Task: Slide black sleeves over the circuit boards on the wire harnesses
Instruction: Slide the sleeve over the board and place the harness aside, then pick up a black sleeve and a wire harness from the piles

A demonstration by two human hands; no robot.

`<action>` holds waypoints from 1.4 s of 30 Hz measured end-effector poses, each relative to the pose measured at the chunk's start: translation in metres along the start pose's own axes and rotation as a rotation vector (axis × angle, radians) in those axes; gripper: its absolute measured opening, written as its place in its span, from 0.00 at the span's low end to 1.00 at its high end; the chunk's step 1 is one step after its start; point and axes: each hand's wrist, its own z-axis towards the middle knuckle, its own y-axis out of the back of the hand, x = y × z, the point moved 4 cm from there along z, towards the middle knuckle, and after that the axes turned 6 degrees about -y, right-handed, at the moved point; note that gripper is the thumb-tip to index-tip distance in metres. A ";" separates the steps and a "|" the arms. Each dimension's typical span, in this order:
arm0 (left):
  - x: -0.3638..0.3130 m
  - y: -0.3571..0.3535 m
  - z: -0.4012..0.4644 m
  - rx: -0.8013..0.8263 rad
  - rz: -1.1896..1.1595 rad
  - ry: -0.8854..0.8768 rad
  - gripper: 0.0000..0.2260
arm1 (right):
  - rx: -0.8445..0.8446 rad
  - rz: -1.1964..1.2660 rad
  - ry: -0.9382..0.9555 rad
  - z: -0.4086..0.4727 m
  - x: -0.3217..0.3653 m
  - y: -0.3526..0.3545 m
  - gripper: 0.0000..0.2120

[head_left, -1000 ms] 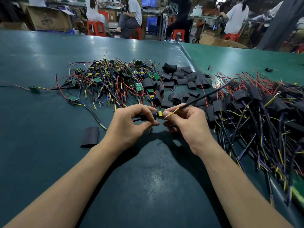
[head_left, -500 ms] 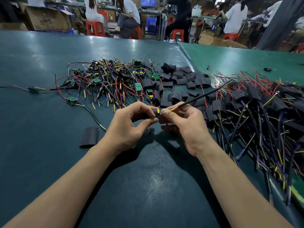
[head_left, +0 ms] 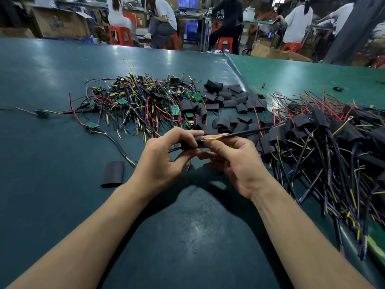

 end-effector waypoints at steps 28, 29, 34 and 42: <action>0.043 0.014 -0.012 0.182 0.751 0.438 0.11 | -0.713 -0.205 0.366 0.004 0.002 0.043 0.08; 0.044 0.013 -0.012 0.190 0.745 0.433 0.10 | -0.697 -0.333 0.381 0.005 -0.001 0.039 0.08; 0.052 0.010 -0.012 0.271 0.785 0.444 0.20 | -0.612 -0.559 0.395 0.009 -0.006 0.028 0.10; 0.046 0.000 -0.013 0.497 0.694 0.301 0.32 | -0.595 -0.608 0.388 0.007 -0.006 0.024 0.10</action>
